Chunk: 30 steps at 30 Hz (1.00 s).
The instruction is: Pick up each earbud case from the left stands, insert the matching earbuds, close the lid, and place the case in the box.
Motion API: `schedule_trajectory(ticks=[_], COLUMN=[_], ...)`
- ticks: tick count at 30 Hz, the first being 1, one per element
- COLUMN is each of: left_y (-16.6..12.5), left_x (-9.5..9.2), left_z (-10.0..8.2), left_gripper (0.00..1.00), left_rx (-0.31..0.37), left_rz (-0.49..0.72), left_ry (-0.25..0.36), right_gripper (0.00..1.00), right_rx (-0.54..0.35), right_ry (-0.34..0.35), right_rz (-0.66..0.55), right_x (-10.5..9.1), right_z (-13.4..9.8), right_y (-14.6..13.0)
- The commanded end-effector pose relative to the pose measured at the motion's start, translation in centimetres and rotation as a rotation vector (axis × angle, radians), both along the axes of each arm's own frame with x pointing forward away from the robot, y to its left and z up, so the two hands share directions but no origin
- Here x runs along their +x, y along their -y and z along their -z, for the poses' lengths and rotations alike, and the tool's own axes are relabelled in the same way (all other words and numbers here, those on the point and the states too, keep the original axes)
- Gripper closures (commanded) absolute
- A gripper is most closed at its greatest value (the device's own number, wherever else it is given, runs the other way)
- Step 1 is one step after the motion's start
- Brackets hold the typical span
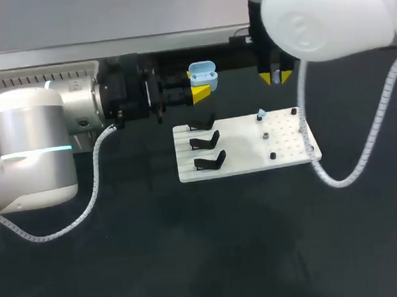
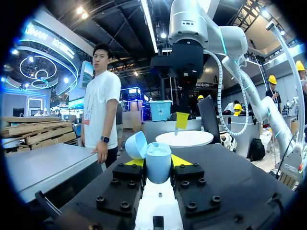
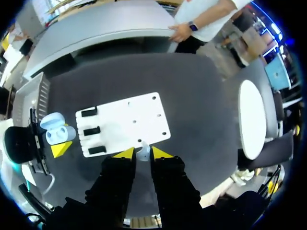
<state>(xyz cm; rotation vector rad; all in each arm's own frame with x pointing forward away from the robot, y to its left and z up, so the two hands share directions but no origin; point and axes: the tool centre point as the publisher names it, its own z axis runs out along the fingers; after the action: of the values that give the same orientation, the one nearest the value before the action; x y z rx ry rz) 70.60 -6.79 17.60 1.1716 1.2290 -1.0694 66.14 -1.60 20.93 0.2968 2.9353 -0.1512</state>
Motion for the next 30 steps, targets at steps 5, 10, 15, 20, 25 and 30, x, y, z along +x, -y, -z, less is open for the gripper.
schedule_trajectory(ticks=[5,10,15,20,25,30], left_y=[0.0,0.0,0.0,0.0,0.0,0.0], left_x=[-0.2,-0.2,-0.2,-0.2,-0.2,-0.2], left_z=[0.1,0.1,0.1,0.1,0.1,0.1], left_gripper=[1.0,1.0,1.0,1.0,1.0,1.0], left_rx=[-0.004,-0.004,-0.004,-0.004,-0.004,-0.004], left_rz=[-0.009,-0.009,-0.009,-0.009,-0.009,-0.009], left_ry=[0.005,0.005,0.005,0.005,0.005,0.005], right_gripper=[1.0,1.0,1.0,1.0,1.0,1.0], right_rx=[0.032,0.06,0.08,0.093,0.093,0.093], right_ry=[0.036,0.041,0.042,0.052,0.052,0.052], right_rz=[0.458,0.46,0.451,0.429,0.429,0.429], right_x=[-0.4,-0.3,-0.1,0.0,0.0,0.0], right_z=[-0.6,-0.9,-0.9,-1.0,-1.0,-1.0], right_y=[-1.4,-1.8,-2.2,-2.3,-2.3,-2.3])
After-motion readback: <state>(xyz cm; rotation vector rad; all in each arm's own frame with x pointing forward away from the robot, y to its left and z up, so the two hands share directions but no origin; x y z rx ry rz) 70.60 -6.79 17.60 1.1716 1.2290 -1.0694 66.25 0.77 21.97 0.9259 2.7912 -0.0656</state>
